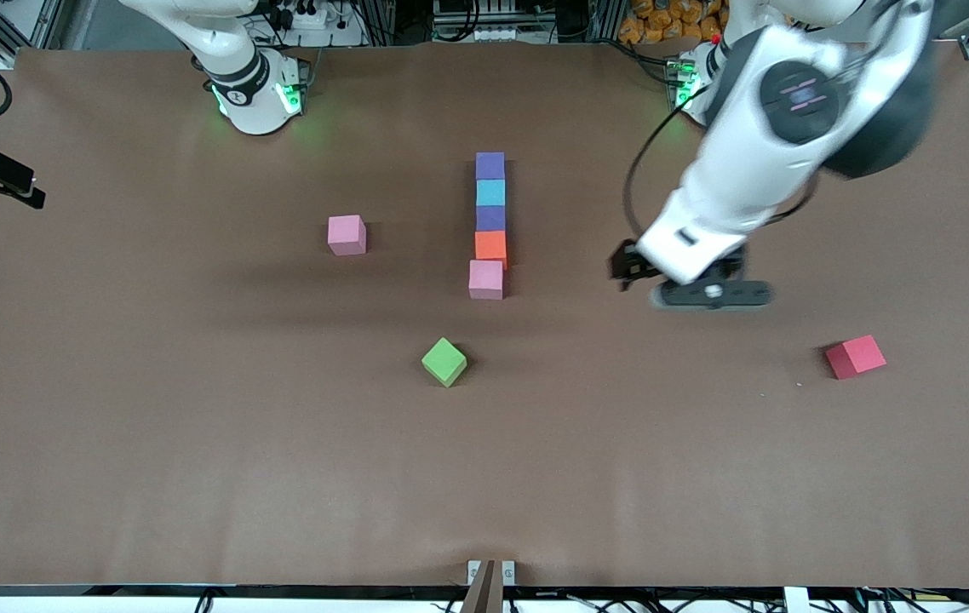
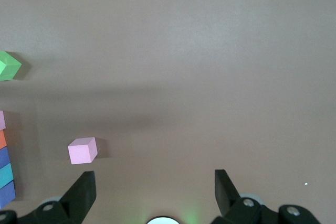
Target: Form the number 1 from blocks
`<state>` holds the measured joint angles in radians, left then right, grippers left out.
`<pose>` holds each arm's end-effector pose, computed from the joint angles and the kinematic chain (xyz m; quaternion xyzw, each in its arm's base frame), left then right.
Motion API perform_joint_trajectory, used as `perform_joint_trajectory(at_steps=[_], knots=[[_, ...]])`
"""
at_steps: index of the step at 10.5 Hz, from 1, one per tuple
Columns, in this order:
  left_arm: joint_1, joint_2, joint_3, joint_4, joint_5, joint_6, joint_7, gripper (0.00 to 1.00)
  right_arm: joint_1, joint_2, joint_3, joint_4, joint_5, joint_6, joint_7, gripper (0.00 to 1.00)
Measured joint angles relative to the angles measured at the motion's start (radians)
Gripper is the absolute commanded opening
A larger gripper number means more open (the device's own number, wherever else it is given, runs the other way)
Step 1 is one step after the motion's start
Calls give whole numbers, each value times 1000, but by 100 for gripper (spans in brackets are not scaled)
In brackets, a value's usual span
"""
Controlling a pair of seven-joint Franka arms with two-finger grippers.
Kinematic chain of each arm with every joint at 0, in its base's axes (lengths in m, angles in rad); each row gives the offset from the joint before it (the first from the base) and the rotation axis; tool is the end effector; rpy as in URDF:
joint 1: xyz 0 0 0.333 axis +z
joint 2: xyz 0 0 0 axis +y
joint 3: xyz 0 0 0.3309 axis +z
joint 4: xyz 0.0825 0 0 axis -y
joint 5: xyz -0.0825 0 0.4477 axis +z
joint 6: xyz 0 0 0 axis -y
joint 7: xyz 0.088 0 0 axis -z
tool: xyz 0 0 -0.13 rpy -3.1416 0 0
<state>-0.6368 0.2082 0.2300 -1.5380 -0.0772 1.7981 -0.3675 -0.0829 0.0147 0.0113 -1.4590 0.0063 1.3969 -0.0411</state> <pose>0.6329 -0.2950 0.5210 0.9994 -0.0151 0.0212 0.0241 0.6012 -0.0423 0.6518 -0.9991 0.0148 0.0381 0.0054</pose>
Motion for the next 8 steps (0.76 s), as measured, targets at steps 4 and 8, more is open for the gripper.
perform_joint_trajectory(at_steps=[4, 8], knots=[[176, -112, -70, -3, 16, -109, 72, 100, 0, 3, 1, -4, 0, 1, 0, 100], [430, -184, -199, -19, 18, -162, 270, 100, 0, 6, 1, -5, 0, 1, 0, 100]])
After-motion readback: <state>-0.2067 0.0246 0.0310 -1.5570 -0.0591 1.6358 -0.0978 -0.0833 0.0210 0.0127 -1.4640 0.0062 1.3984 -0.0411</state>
